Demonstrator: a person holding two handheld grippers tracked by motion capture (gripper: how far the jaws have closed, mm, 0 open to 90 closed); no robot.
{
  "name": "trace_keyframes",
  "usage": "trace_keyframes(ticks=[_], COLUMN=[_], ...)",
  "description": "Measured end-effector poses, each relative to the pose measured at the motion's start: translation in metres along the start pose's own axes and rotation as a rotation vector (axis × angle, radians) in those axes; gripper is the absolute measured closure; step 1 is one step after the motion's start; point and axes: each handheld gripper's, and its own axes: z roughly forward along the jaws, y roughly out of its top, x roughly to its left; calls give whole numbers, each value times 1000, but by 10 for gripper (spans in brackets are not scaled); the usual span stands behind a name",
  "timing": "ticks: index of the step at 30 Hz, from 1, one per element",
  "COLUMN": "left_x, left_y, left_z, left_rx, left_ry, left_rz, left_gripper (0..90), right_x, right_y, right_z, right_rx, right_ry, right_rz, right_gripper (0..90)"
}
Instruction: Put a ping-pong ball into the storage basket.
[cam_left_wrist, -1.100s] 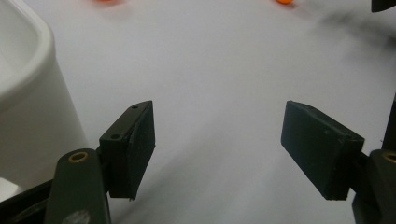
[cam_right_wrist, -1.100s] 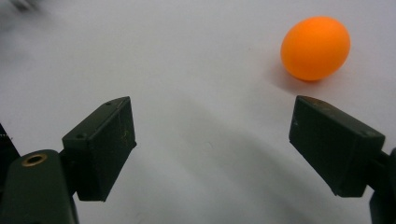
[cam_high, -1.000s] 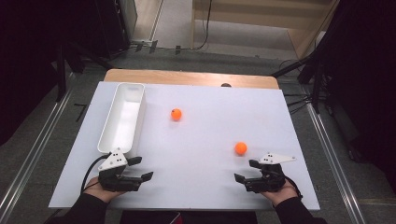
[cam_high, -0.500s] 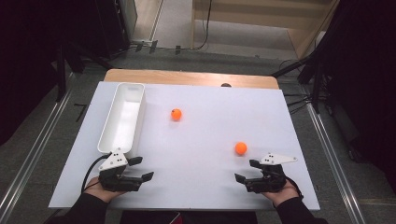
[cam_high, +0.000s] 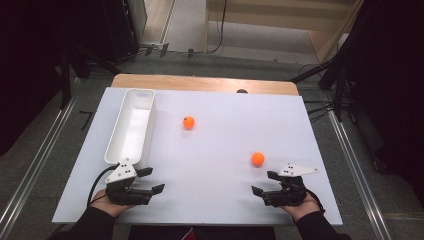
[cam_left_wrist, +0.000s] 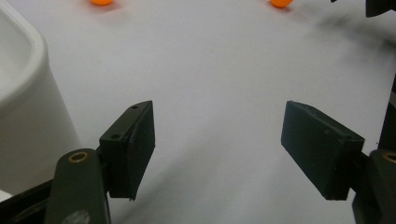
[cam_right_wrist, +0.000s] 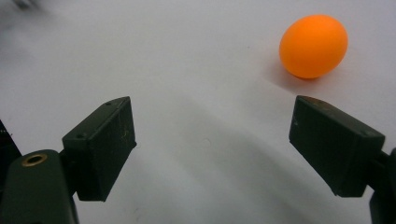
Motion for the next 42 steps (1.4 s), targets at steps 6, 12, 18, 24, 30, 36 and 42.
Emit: trace_keyframes(ticks=[6,12,18,24,30,36,42], left_x=[0,0,0,-3,-7,-14,-18], left_y=[0,0,0,7,13,17,22], left_z=[0,0,0,1,4,6,9], left_rx=[2,2,-4,-22,-7,-22,-27], left_ry=[-1,-2,0,-15,-2,-12,-23], left_rz=[1,-1,-8,-28,-29,-24,-14], left_gripper=[262,262,262,262,283,283,283], right_x=[0,0,-1,-1,-1,-1,-1], right_y=[0,0,0,0,0,0,0], right_z=[0,0,0,0,0,0,-1], right_rx=[3,4,6,5,6,6,3], right_ry=[1,1,-2,-6,-10,-9,-12], right_rz=[0,1,0,6,9,5,0], right_gripper=[129,129,129,129,129,130,129])
